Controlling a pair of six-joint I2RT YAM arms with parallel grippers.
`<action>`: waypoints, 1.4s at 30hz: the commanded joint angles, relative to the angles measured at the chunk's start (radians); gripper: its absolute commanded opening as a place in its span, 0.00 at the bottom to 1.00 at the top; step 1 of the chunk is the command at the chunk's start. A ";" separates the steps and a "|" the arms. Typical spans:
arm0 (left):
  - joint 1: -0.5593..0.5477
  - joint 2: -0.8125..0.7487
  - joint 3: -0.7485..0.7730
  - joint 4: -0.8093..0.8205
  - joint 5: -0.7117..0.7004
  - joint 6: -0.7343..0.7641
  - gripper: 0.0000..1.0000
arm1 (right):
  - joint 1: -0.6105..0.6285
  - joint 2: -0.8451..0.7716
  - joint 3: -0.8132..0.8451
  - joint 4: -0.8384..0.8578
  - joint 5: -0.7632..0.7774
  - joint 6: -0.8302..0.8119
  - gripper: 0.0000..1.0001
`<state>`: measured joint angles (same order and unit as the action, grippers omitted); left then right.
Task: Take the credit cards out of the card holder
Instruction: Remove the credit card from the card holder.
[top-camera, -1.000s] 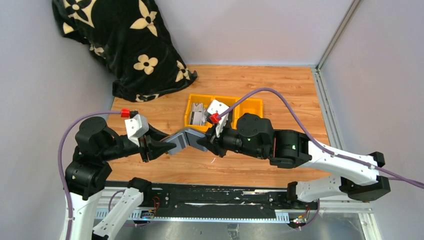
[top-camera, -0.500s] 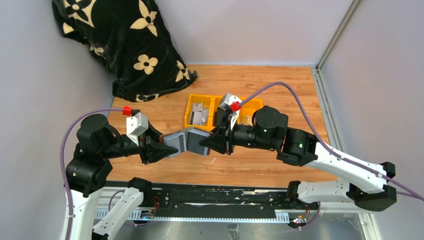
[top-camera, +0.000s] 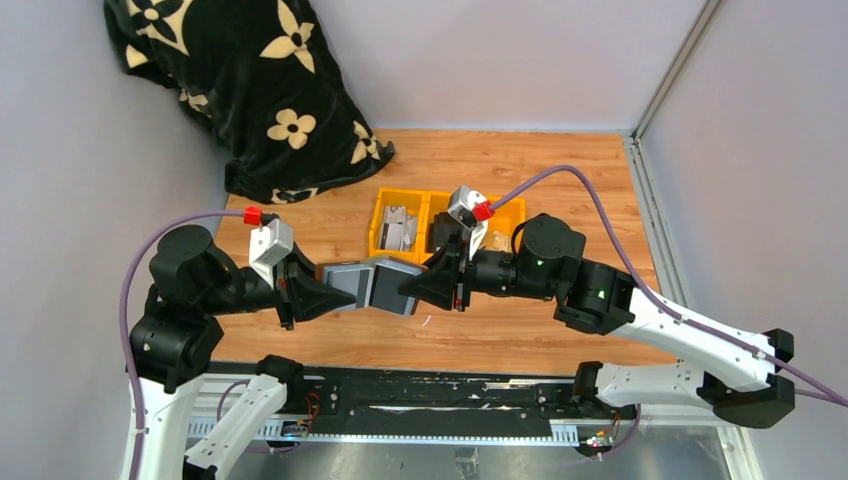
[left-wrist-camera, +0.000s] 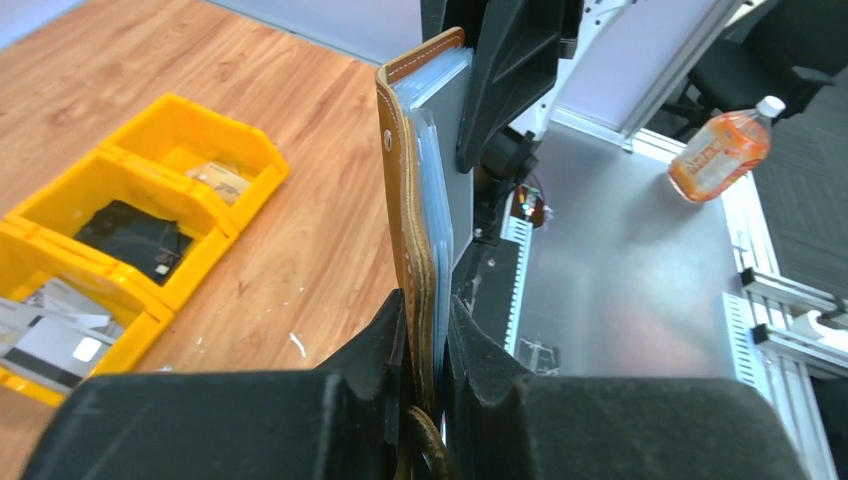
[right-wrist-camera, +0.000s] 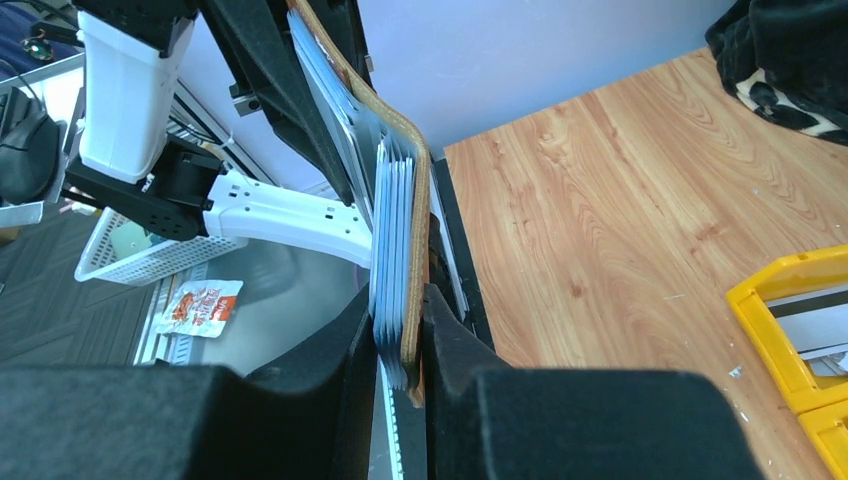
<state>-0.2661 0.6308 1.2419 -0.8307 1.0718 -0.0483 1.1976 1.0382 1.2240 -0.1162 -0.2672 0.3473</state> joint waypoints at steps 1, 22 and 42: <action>-0.006 0.037 0.028 0.054 0.120 -0.081 0.10 | -0.033 -0.023 -0.038 0.074 -0.050 0.026 0.00; -0.005 0.078 0.057 0.036 0.054 -0.160 0.00 | -0.202 -0.150 -0.097 0.070 0.022 0.093 0.55; 0.022 0.121 0.046 -0.030 0.065 -0.180 0.00 | -0.184 0.104 -0.107 0.490 -0.437 0.396 0.57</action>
<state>-0.2504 0.7509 1.2716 -0.8623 1.0637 -0.2146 1.0054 1.1423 1.1137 0.2672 -0.6342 0.6964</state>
